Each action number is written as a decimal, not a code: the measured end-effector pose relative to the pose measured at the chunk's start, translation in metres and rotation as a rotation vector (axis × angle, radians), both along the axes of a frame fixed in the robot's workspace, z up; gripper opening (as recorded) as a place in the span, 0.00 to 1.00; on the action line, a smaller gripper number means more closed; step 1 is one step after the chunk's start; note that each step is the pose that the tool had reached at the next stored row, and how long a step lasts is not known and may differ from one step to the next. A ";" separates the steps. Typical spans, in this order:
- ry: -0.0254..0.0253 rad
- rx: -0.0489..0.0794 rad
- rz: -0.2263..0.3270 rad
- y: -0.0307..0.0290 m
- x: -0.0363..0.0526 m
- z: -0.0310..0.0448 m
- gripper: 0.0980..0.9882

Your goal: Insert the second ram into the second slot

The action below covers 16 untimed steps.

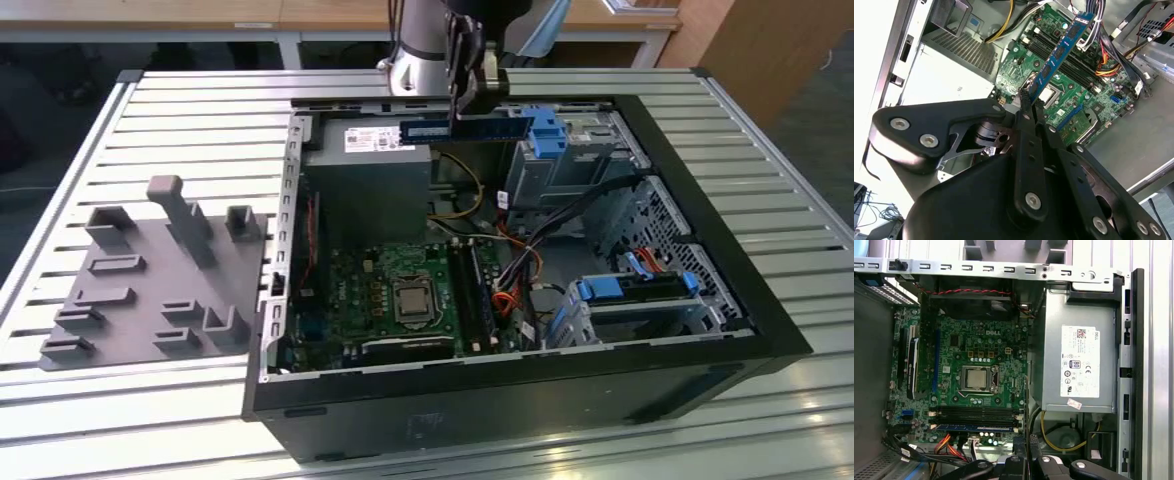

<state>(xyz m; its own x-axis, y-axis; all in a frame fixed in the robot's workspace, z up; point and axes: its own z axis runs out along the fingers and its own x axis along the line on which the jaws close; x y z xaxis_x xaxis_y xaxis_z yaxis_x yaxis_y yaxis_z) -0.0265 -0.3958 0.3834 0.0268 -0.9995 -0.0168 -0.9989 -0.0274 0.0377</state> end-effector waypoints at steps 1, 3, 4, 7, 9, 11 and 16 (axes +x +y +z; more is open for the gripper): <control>0.0000 0.000 0.000 -0.0002 0.0000 0.0000 0.05; -0.0001 0.000 0.000 -0.0006 0.0000 0.0000 0.05; 0.0000 0.000 -0.001 -0.0006 0.0000 0.0000 0.05; 0.0000 0.000 -0.005 -0.0008 0.0000 0.0000 0.05; 0.0000 0.000 -0.010 -0.0008 0.0000 0.0000 0.05; 0.0000 0.000 -0.013 -0.0009 0.0000 0.0000 0.05; 0.0000 0.000 -0.018 -0.0009 0.0000 0.0000 0.05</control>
